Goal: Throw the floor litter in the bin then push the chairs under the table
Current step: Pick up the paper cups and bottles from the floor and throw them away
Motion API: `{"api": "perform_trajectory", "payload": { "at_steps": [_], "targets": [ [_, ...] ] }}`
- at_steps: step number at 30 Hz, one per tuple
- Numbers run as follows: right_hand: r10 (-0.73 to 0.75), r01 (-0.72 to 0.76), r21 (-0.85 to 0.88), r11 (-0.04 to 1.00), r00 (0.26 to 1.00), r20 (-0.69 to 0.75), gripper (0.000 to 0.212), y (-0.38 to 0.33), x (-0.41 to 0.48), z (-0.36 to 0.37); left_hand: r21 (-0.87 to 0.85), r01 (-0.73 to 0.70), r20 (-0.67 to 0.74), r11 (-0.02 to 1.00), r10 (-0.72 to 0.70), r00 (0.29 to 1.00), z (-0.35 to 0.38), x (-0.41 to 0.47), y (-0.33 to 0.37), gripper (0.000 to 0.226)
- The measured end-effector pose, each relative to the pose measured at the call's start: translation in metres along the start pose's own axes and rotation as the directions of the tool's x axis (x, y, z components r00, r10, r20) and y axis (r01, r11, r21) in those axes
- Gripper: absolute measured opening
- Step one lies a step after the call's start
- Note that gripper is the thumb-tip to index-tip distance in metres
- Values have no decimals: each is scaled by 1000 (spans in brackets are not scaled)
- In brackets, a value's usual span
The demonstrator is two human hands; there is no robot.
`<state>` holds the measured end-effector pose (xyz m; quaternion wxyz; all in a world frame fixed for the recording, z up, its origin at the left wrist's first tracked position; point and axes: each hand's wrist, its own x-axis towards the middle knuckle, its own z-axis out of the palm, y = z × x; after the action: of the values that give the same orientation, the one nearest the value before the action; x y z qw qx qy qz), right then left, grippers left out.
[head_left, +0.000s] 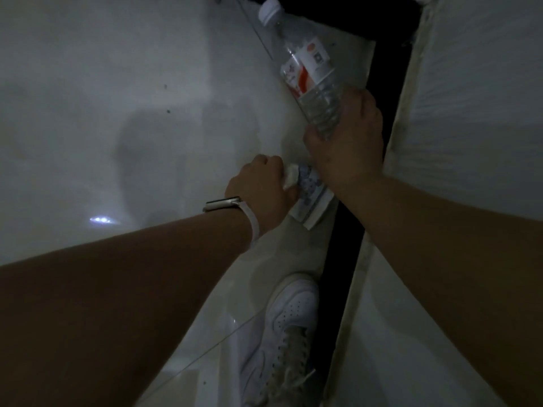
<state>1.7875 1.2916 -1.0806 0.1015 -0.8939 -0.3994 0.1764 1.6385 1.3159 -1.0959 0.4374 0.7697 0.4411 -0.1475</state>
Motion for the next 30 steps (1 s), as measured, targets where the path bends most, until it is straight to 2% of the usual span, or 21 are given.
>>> {"api": "perform_trajectory", "payload": {
  "at_steps": [3, 7, 11, 14, 17, 22, 26, 28, 30],
  "targets": [
    [25, -25, 3, 1000, 999, 21, 76, 1, 10, 1, 53, -27, 35, 998, 25, 999, -6, 5, -1, 31],
    [22, -23, 24, 999, 998, 59, 74, 1, 21, 2, 64, -23, 13, 998, 22, 1000, -19, 10, -8, 29],
    [16, -16, 5, 1000, 997, 79, 65, 0, 20, 1, -90, -10, -21, 996, 8, 1000, -25, 6, -24, 33],
    [33, -34, 7, 999, 996, 86, 60, -3, 8, -3, -188, 69, -59, 980, -81, 995, -34, -10, -33, 30],
    [46, -45, -13, 999, 990, 134, 66, -6, -8, -14, -294, 144, -98, 945, -180, 979, -46, -33, -42, 19],
    [141, -138, -25, 990, 964, 226, 70, -26, -35, -41, -439, 188, -134, 878, -270, 953, -78, -74, -53, 21],
    [215, -225, -12, 974, 915, 340, 65, -52, -54, -66, -587, 191, -116, 787, -315, 942, -116, -105, -50, 41],
    [237, -262, 6, 965, 883, 405, 64, -64, -64, -80, -594, 202, -102, 778, -322, 941, -135, -120, -47, 54],
    [241, -272, 10, 962, 869, 431, 61, -74, -76, -95, -582, 194, -119, 790, -318, 940, -155, -135, -44, 54]
  ]
}}
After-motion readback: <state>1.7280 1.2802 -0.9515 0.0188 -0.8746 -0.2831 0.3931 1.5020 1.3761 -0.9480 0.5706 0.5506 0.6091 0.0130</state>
